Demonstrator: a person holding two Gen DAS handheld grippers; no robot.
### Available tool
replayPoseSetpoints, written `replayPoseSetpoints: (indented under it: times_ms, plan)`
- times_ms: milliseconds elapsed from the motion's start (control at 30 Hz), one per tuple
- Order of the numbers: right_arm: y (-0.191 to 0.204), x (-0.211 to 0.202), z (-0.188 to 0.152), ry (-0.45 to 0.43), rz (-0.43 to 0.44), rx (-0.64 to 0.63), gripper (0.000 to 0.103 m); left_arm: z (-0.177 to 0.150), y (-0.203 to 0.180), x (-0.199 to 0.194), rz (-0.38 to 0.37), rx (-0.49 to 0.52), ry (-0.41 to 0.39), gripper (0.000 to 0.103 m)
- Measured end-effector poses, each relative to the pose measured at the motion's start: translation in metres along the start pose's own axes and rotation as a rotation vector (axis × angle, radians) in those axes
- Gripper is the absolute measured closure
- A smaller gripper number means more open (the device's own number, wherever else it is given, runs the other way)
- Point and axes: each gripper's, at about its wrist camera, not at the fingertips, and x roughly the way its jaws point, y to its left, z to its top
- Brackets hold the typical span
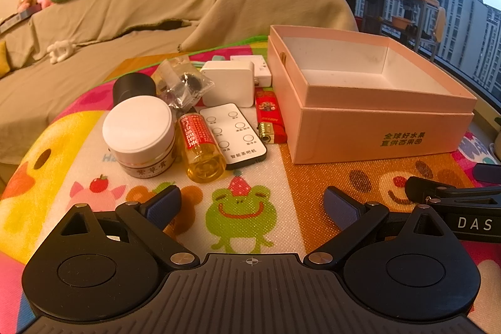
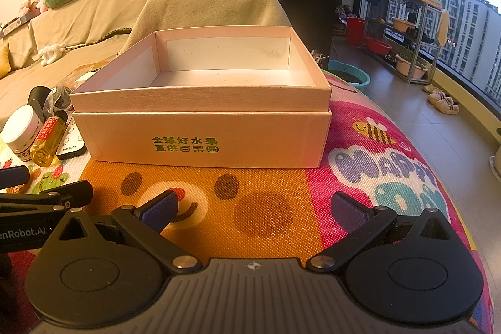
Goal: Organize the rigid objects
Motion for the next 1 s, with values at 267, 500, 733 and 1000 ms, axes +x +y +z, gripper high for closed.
replayPoseSetpoints:
  times_ms: [267, 500, 733, 1000]
  plan:
    - [-0.0001, -0.0003, -0.0003, 0.000, 0.000, -0.001, 0.000, 0.0001, 0.0002, 0.0001, 0.001, 0.001, 0.000, 0.002]
    - [-0.0002, -0.0008, -0.0011, 0.000, 0.000, 0.000, 0.000, 0.0000, 0.0001, 0.0000, 0.000, 0.000, 0.000, 0.002]
    - [0.0007, -0.0024, -0.0031, -0.002, -0.005, -0.006, 0.000, -0.0011, -0.0012, 0.0005, -0.001, 0.000, 0.000, 0.002]
    - [-0.0042, -0.0057, -0.0022, 0.001, 0.017, 0.019, 0.000, -0.0008, -0.0002, -0.0008, 0.000, 0.000, 0.000, 0.002]
